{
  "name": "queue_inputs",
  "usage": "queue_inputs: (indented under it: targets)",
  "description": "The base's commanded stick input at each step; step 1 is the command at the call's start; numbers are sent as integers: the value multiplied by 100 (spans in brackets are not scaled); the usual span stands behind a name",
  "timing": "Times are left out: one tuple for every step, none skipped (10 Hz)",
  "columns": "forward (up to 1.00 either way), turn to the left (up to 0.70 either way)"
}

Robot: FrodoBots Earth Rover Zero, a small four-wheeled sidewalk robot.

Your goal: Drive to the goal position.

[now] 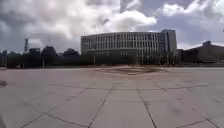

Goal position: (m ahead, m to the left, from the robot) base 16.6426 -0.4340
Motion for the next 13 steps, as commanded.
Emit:
queue_inputs:
  targets:
    - [100,0]
    - [100,0]
    - [100,0]
    - [100,0]
    - [100,0]
    - [100,0]
    - [100,0]
    - [100,0]
    - [100,0]
    - [100,0]
    - [100,0]
    - [100,0]
    - [100,0]
